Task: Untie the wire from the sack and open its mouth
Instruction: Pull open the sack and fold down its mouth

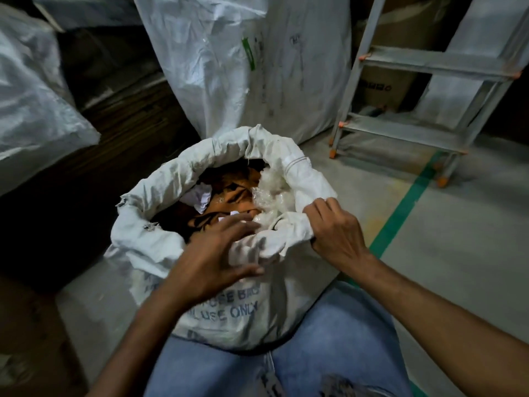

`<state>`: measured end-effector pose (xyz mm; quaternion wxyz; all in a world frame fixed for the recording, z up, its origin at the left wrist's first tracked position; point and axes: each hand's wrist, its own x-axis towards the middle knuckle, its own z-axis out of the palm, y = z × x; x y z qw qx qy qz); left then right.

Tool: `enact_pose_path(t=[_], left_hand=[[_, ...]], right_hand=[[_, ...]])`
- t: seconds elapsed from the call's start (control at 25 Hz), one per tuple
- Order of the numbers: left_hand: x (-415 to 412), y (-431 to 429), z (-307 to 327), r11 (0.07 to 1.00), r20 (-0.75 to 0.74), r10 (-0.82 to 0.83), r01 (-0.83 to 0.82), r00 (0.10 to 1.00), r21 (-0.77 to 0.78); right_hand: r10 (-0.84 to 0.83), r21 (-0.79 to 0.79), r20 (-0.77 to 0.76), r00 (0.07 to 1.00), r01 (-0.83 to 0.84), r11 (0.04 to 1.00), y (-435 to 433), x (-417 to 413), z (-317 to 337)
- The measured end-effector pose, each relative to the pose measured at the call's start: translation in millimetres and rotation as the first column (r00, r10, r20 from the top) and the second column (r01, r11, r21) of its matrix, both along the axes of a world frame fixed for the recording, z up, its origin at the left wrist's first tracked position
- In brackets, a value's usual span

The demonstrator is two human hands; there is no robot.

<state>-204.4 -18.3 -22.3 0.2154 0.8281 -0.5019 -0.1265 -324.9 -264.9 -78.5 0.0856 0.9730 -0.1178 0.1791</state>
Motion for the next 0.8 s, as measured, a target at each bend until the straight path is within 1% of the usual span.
enact_pose_path(t=[0.04, 0.08, 0.12, 0.16, 0.24, 0.28, 0.32, 0.36, 0.4, 0.44, 0.48, 0.52, 0.56, 0.6, 0.64, 0.68, 0.72, 0.76, 0.8], left_hand=[[12, 13, -2, 0.993, 0.132, -0.005, -0.01, 0.991, 0.118], [19, 23, -9, 0.976, 0.213, -0.01, -0.037, 0.977, 0.213], [20, 29, -17, 0.963, 0.261, -0.022, -0.049, 0.965, 0.264], [17, 31, -28, 0.959, 0.303, -0.048, -0.041, 0.952, 0.28], [4, 32, -45, 0.977, 0.416, -0.079, -0.013, 0.906, 0.215], [-1, 32, -50, 0.985, 0.452, -0.057, -0.022, 0.89, 0.169], [-7, 35, -54, 0.991, 0.494, -0.027, -0.041, 0.869, 0.125], [-12, 38, -59, 0.996, 0.546, -0.001, -0.051, 0.838, 0.079], [-19, 42, -63, 0.999, 0.6, 0.015, -0.043, 0.8, 0.032], [-25, 46, -68, 0.999, 0.647, 0.029, -0.015, 0.762, -0.028], [-31, 50, -73, 0.997, 0.678, 0.043, 0.011, 0.734, -0.075], [-36, 55, -78, 0.993, 0.698, 0.059, 0.026, 0.714, -0.111], [-40, 58, -81, 0.991, 0.702, 0.082, 0.015, 0.708, -0.131], [-44, 58, -82, 0.99, 0.681, 0.109, -0.018, 0.724, -0.139], [-47, 57, -79, 0.992, 0.613, 0.12, -0.066, 0.781, -0.111], [-47, 55, -71, 0.993, 0.496, 0.114, -0.097, 0.861, -0.06], [-43, 56, -61, 0.995, 0.333, 0.093, -0.103, 0.938, 0.011], [-36, 59, -49, 0.993, 0.146, 0.075, -0.088, 0.986, 0.084], [-25, 62, -38, 0.988, 0.025, 0.069, -0.072, 0.997, 0.134]], right_hand=[[-0.038, -0.004, -0.006, 0.999, 0.038, 0.999, 5, -1, -1], [-0.05, 0.009, -0.057, 0.997, 0.05, 0.999, 9, 0, 7], [-0.041, 0.004, -0.157, 0.987, 0.042, 0.999, 17, 0, 19], [-0.022, -0.001, -0.278, 0.96, 0.023, 1.0, 25, -1, 31], [0.028, 0.019, -0.511, 0.859, -0.021, 1.0, 41, -7, 57], [0.053, 0.028, -0.58, 0.813, -0.045, 0.999, 47, -6, 72], [0.084, 0.048, -0.599, 0.797, -0.069, 0.996, 52, 0, 81], [0.127, 0.069, -0.583, 0.803, -0.108, 0.992, 56, 10, 85], [0.19, 0.1, -0.547, 0.815, -0.161, 0.982, 59, 22, 85], [0.275, 0.169, -0.528, 0.803, -0.217, 0.961, 64, 32, 84], [0.355, 0.246, -0.557, 0.75, -0.259, 0.934, 70, 40, 79], [0.395, 0.282, -0.617, 0.681, -0.277, 0.918, 77, 45, 71], [0.401, 0.272, -0.673, 0.621, -0.296, 0.915, 83, 49, 64], [0.402, 0.249, -0.699, 0.592, -0.325, 0.912, 89, 49, 59], [0.413, 0.221, -0.679, 0.608, -0.367, 0.904, 90, 47, 53], [0.433, 0.188, -0.617, 0.657, -0.411, 0.892, 89, 43, 50], [0.453, 0.172, -0.549, 0.703, -0.435, 0.884, 84, 38, 47], [0.462, 0.168, -0.492, 0.738, -0.44, 0.882, 80, 31, 45], [0.461, 0.159, -0.445, 0.767, -0.439, 0.884, 76, 23, 41]])
